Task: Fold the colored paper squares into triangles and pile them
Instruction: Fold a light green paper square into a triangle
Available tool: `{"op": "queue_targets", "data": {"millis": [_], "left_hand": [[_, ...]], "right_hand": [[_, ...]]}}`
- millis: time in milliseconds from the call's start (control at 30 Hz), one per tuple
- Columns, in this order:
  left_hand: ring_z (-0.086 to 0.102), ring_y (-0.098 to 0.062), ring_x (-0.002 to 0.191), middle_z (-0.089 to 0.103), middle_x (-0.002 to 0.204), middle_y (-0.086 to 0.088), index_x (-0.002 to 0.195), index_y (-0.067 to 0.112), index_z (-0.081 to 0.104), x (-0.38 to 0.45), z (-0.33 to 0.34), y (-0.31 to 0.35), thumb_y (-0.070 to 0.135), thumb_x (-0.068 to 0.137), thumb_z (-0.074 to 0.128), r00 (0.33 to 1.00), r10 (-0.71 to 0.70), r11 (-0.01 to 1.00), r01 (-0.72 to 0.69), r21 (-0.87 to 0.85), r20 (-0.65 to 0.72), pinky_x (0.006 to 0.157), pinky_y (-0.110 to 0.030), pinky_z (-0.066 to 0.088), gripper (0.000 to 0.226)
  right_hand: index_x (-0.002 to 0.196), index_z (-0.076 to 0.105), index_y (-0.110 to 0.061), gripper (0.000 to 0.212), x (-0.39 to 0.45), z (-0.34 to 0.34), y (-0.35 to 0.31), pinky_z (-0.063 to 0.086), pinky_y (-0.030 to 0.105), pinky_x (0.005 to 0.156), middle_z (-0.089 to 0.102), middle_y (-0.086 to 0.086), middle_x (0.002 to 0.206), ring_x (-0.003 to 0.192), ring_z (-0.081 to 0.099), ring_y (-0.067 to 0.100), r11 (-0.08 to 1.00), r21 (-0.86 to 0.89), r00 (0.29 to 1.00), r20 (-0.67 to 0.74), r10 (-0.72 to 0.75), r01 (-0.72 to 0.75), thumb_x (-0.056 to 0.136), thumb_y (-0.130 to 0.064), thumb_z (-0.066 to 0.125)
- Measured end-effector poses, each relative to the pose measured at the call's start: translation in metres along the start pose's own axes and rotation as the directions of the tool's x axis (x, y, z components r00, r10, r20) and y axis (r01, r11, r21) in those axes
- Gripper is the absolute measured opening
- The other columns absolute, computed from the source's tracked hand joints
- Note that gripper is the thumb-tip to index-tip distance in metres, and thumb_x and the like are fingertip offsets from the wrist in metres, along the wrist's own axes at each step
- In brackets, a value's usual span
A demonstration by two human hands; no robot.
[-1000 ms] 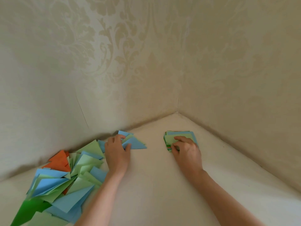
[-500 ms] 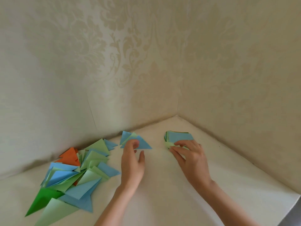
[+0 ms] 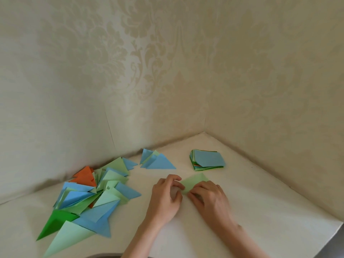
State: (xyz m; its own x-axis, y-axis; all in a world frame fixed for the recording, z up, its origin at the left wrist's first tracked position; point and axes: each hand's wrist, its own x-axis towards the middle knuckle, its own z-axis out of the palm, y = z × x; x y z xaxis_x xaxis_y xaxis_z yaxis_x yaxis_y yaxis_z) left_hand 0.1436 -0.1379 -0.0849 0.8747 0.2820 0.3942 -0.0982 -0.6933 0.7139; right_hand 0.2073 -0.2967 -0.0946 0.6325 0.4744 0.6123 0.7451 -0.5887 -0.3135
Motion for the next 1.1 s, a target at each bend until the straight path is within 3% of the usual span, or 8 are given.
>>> {"op": "queue_targets", "data": {"millis": [67,167,333,500,667,800,900,1100], "left_hand": [[0.045,0.010,0.101,0.063,0.094,0.030,0.103,0.040,0.048,-0.001,-0.001,0.003,0.008,0.080,0.059,1.000,0.007,1.000,-0.007,-0.016,-0.003,0.092,-0.019,0.034,0.041],[0.054,0.003,0.096,0.062,0.094,0.030,0.104,0.034,0.055,-0.001,0.000,0.001,0.018,0.079,0.064,1.000,0.024,0.999,-0.024,-0.024,-0.016,0.092,-0.026,0.038,0.030],[0.053,0.003,0.093,0.059,0.097,0.032,0.101,0.035,0.056,0.001,0.003,-0.002,0.027,0.081,0.071,1.000,0.026,0.999,-0.026,0.030,-0.002,0.090,-0.014,0.029,0.027],[0.051,0.005,0.089,0.061,0.079,0.023,0.101,0.037,0.055,0.004,0.006,-0.004,0.029,0.080,0.070,1.000,0.007,0.996,-0.008,0.091,0.009,0.087,-0.012,0.026,0.028],[0.050,0.004,0.088,0.058,0.077,0.021,0.102,0.041,0.052,0.006,0.006,-0.002,0.029,0.079,0.070,0.999,-0.025,0.994,0.023,0.108,0.021,0.086,-0.010,0.025,0.032],[0.053,0.003,0.088,0.059,0.079,0.019,0.101,0.046,0.048,0.007,0.006,0.001,0.024,0.078,0.071,0.996,-0.082,0.995,0.080,0.059,0.031,0.086,-0.010,0.024,0.039],[0.055,0.002,0.088,0.058,0.082,0.017,0.098,0.049,0.047,0.007,0.006,0.001,0.019,0.077,0.072,0.995,-0.097,0.995,0.096,0.018,0.022,0.090,-0.014,0.029,0.045],[0.059,-0.004,0.092,0.060,0.087,0.016,0.102,0.044,0.053,0.004,0.002,-0.002,0.014,0.072,0.063,0.997,-0.079,0.993,0.080,-0.084,0.014,0.093,-0.040,0.045,0.044]], "right_hand": [[0.078,0.067,-0.029,0.018,-0.001,0.000,0.001,0.044,0.027,0.062,0.061,-0.017,0.081,0.077,0.054,0.007,0.999,0.034,0.999,0.046,0.003,-0.004,0.086,-0.040,0.054],[0.081,0.063,-0.027,0.010,0.000,0.000,0.002,0.043,0.027,0.066,0.059,-0.016,0.083,0.080,0.054,0.009,0.997,0.066,0.995,0.100,0.019,-0.026,0.087,-0.034,0.059],[0.085,0.064,-0.027,0.018,0.002,0.000,0.000,0.045,0.028,0.069,0.059,-0.016,0.086,0.082,0.053,0.008,0.993,0.094,0.992,0.111,0.059,-0.069,0.088,-0.040,0.052],[0.102,0.065,-0.022,0.023,0.004,0.000,0.001,0.049,0.029,0.078,0.058,-0.009,0.097,0.088,0.058,0.013,0.975,0.168,0.982,0.139,0.125,-0.147,0.083,-0.036,0.065],[0.103,0.065,-0.023,0.030,0.008,-0.001,0.002,0.039,0.007,0.078,0.054,-0.013,0.093,0.084,0.053,0.001,0.930,0.252,0.958,0.166,0.232,-0.269,0.077,-0.031,0.077],[0.102,0.065,-0.023,0.028,0.010,-0.002,0.000,0.036,0.002,0.076,0.052,-0.017,0.092,0.085,0.051,-0.006,0.916,0.258,0.945,0.196,0.261,-0.306,0.076,-0.024,0.076],[0.103,0.066,-0.023,0.028,0.010,-0.001,0.000,0.036,0.002,0.076,0.051,-0.018,0.092,0.084,0.051,-0.006,0.913,0.259,0.943,0.196,0.269,-0.315,0.076,-0.020,0.075],[0.095,0.070,-0.022,0.019,0.006,-0.002,0.003,0.040,0.008,0.076,0.054,-0.016,0.093,0.084,0.056,-0.002,0.917,0.288,0.958,0.162,0.237,-0.275,0.078,-0.013,0.071]]}}
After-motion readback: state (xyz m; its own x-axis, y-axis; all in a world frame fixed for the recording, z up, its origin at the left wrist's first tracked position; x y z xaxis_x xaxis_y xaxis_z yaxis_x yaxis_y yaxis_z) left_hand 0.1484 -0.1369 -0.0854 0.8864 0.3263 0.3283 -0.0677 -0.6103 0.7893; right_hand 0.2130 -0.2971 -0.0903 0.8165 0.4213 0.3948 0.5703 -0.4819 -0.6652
